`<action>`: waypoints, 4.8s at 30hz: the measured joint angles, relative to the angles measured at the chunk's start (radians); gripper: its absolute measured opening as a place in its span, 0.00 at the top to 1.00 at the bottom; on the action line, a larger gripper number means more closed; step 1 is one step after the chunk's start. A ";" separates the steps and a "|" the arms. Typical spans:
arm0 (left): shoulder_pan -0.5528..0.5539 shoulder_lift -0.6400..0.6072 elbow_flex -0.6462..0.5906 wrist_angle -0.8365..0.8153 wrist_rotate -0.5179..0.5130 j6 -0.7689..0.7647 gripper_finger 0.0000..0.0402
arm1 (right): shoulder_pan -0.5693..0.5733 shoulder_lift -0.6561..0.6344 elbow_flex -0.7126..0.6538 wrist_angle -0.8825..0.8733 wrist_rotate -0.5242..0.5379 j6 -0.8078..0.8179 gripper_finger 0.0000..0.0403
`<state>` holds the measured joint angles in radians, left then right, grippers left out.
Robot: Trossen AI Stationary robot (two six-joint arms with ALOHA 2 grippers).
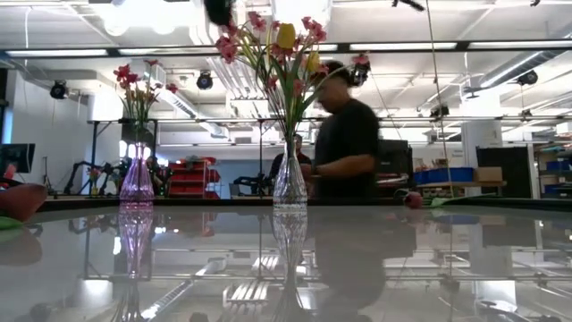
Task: Sort flowers into vase by color
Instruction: Put the red flowers into the purple vase
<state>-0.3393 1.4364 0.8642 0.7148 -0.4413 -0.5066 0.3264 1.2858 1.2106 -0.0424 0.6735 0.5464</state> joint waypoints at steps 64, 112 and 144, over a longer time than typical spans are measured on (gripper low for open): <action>0.320 -0.440 0.308 -1.445 -0.460 0.186 1.00 | 0.053 -0.134 0.236 -0.238 -0.017 -0.315 0.31; 1.106 -0.381 0.348 -1.677 -0.340 0.104 1.00 | 0.077 -0.126 0.235 -0.391 0.366 -0.153 0.34; 1.109 -0.352 0.202 -1.370 -0.396 -0.038 1.00 | 0.077 -0.126 0.235 -0.441 0.321 -0.138 0.36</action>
<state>0.7692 1.0845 1.0667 -0.6552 -0.8370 -0.5445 0.4038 1.1595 1.4460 -0.4838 0.9941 0.4088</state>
